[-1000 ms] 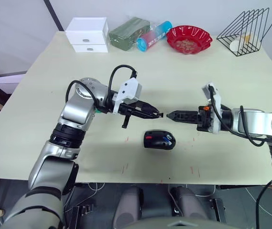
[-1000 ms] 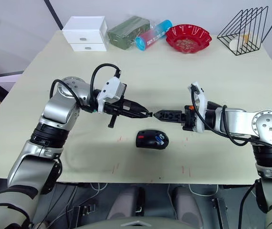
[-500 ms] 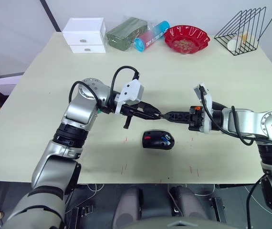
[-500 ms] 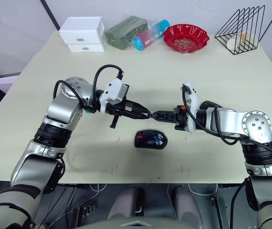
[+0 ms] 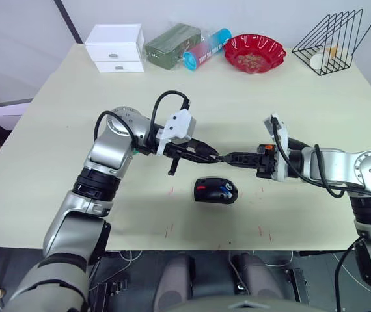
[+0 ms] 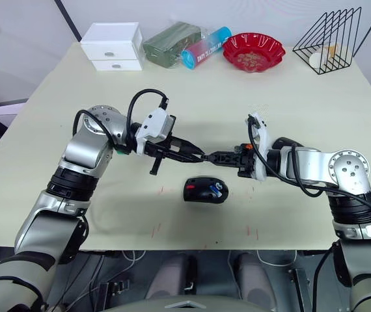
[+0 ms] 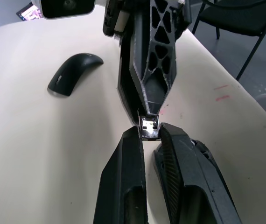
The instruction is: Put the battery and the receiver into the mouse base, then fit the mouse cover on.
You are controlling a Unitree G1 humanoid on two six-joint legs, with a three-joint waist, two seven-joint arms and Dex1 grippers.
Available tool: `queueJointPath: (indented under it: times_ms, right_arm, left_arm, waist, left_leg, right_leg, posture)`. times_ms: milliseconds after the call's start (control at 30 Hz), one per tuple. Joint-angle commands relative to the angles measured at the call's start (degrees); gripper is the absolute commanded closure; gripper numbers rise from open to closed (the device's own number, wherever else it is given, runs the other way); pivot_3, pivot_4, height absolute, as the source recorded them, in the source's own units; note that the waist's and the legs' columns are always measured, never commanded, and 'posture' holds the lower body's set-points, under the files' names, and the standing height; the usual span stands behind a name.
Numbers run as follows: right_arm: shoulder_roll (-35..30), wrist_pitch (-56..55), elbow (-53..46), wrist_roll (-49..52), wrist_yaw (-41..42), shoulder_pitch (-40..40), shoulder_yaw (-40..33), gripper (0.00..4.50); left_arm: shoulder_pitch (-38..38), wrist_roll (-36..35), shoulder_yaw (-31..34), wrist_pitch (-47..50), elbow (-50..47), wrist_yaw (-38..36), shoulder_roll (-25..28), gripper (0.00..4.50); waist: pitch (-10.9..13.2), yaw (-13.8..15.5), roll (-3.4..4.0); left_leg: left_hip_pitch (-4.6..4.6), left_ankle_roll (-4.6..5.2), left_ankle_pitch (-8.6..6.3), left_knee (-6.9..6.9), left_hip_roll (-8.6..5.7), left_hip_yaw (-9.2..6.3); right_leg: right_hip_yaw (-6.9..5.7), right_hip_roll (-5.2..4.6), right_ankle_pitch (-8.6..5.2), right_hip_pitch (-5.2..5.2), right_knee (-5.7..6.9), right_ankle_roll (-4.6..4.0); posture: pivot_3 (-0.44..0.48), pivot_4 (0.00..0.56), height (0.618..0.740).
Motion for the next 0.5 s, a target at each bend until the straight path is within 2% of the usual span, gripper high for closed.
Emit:
queueJointPath:
  times_ms: [33,500]
  right_arm:
    - [-0.26,-0.12,-0.85,0.63,-0.23,-0.80,-1.07,4.46]
    - [0.01,-0.12,-1.01,0.63,-0.50,-0.54,-0.95,4.46]
  left_arm:
    - [-0.67,-0.87,0.64,0.07,-1.05,0.01,-0.32,4.50]
    - [-0.27,-0.22,0.71,-0.61,-1.21,1.29,-1.15,4.50]
  waist:
    - [0.00,0.02,0.00]
    - [0.00,0.01,0.00]
  left_leg:
    - [0.00,0.00,0.00,0.00,0.00,0.00]
    - [0.00,0.00,0.00,0.00,0.00,0.00]
  right_leg:
    - [0.00,0.00,0.00,0.00,0.00,0.00]
    - [0.01,0.00,0.00,0.00,0.00,0.00]
  posture:
    - [0.000,0.150,0.740]
    - [0.000,0.150,0.740]
